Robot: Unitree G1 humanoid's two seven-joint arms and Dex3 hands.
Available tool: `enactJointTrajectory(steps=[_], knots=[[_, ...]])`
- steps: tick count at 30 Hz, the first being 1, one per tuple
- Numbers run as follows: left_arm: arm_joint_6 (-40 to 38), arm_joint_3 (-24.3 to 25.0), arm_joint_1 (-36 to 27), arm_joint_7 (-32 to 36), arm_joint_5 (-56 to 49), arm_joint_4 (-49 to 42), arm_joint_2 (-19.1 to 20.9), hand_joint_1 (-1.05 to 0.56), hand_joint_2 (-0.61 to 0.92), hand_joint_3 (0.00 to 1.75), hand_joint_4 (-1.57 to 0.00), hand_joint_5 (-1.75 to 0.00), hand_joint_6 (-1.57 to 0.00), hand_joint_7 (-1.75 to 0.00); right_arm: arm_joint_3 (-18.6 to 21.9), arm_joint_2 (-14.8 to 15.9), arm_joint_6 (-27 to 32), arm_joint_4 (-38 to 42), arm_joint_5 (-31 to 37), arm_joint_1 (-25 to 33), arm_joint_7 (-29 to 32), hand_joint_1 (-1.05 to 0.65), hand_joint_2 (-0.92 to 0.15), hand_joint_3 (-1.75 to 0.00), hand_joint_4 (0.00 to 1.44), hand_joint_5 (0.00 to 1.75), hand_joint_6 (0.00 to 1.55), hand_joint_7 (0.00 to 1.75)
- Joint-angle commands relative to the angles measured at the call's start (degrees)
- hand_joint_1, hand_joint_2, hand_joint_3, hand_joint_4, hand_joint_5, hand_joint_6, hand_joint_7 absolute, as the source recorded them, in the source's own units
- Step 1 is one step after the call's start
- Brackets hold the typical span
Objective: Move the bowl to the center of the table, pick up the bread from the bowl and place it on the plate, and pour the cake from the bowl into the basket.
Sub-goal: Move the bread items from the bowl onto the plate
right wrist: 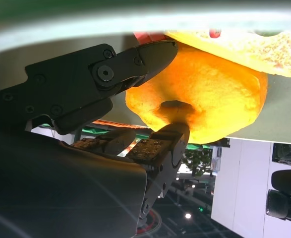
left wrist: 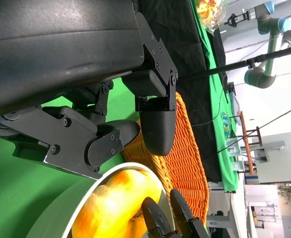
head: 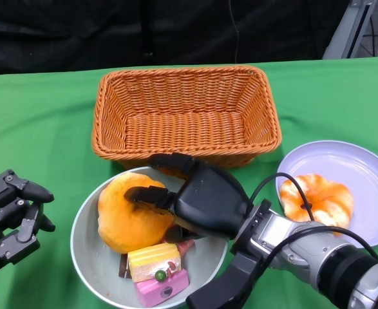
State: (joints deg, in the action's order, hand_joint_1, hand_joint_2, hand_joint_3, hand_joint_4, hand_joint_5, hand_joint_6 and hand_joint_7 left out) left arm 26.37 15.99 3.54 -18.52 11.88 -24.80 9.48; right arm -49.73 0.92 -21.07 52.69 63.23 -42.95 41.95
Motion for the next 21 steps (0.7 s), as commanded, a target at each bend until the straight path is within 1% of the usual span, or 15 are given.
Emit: enactJointTrajectory(steps=[1, 7, 8, 9, 11, 16, 21], knots=[[1.2, 0.2, -0.3, 0.6, 0.1, -0.4, 0.6, -0.07, 0.64, 0.92, -0.68, -1.62, -0.71, -1.31, -0.3, 0.1, -0.5, 1.1, -0.6, -0.2, 0.3, -0.58, -0.85, 0.00, 0.54, 0.06, 0.92, 0.10], [1.3, 0.3, -0.1, 0.0, 0.7, -0.9, 0.7, -0.08, 0.64, 0.92, -0.68, -1.62, -0.71, -1.30, -0.6, -0.2, -0.5, 2.3, -0.7, -0.4, 0.8, -0.57, -0.82, 0.00, 0.58, 0.07, 0.93, 0.11], [1.1, 0.3, -0.1, 0.0, 0.8, -0.7, 0.6, -0.08, 0.64, 0.91, -0.68, -1.62, -0.71, -1.30, -1.1, -0.5, 0.5, 2.9, -0.1, -0.7, -0.2, -0.57, -0.82, 0.00, 0.58, 0.06, 0.93, 0.11], [0.8, 0.3, -0.1, 0.0, 1.1, -0.6, 0.6, -0.08, 0.64, 0.91, -0.69, -1.62, -0.72, -1.29, -1.5, -0.8, 1.3, 3.5, 0.3, -0.9, -0.8, -0.56, -0.85, -0.01, 0.57, 0.06, 0.85, 0.06], [0.4, 0.4, -0.2, 0.0, 1.3, -0.3, 0.5, -0.08, 0.64, 0.90, -0.70, -1.61, -0.73, -1.28, -2.2, -1.5, 2.5, 4.7, 0.8, -1.1, -0.9, -0.55, -0.85, -0.01, 0.58, 0.05, 0.82, 0.04], [0.5, 0.2, -0.5, -0.3, 1.6, 0.1, 0.6, -0.08, 0.64, 0.89, -0.69, -1.61, -0.73, -1.26, -4.6, -2.4, 5.2, 7.1, 2.0, -1.4, 0.3, -0.53, -0.88, -0.01, 0.60, 0.05, 0.84, 0.02], [0.6, -0.1, -0.7, 0.4, 1.0, 0.7, 0.8, -0.10, 0.63, 0.89, -0.68, -1.62, -0.73, -1.27, -5.9, -2.7, 6.2, 7.7, 1.7, -1.5, -0.9, -0.50, -0.89, -0.01, 0.61, 0.04, 0.87, 0.02]])
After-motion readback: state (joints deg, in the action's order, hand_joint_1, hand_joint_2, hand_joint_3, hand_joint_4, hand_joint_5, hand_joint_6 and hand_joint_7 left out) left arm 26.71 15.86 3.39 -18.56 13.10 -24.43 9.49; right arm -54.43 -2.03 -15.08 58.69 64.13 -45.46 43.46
